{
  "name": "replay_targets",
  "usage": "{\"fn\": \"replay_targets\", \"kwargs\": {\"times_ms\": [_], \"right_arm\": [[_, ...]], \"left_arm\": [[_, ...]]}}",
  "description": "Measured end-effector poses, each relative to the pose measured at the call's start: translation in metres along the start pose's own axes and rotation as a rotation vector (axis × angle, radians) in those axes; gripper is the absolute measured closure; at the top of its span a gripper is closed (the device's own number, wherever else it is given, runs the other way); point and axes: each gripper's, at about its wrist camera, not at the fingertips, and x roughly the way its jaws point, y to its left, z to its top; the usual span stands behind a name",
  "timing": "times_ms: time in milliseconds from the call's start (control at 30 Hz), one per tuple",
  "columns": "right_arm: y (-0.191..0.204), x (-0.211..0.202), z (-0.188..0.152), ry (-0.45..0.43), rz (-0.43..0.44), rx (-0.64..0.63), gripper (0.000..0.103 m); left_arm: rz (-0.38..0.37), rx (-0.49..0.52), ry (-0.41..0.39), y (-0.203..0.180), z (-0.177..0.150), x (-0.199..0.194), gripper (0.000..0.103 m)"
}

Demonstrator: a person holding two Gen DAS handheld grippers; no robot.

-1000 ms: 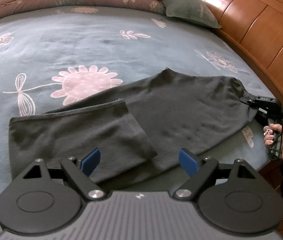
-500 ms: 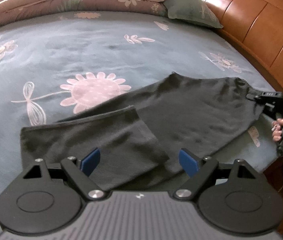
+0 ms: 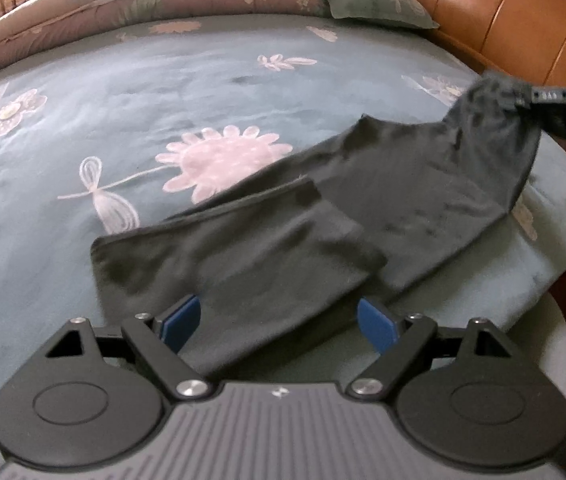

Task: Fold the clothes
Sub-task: 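Lift the waistband with the right gripper above the bed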

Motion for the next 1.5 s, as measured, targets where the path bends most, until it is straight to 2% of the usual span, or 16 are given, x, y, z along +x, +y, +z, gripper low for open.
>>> {"fn": "replay_targets", "kwargs": {"times_ms": [333,667,1033,1333,1500], "right_arm": [[0.105,-0.004,-0.008,0.017,0.095,-0.215,0.094],[0.184,-0.013,-0.013,0.028,0.201,-0.35,0.094],[0.241,-0.012,-0.021,0.073,0.341,-0.436,0.094],[0.275,-0.006,-0.054,0.102,0.354,-0.589,0.094],[0.295,-0.014,-0.079,0.064,0.316,-0.749,0.094]], "left_arm": [[-0.001,0.056,0.01,0.018,-0.023,-0.015,0.017],[-0.005,0.023,-0.029,0.035,-0.037,-0.033,0.017],[0.016,-0.029,-0.053,0.051,-0.047,-0.045,0.017],[0.034,-0.056,-0.062,0.06,-0.054,-0.053,0.017],[0.037,-0.059,-0.055,0.062,-0.056,-0.053,0.017]]}}
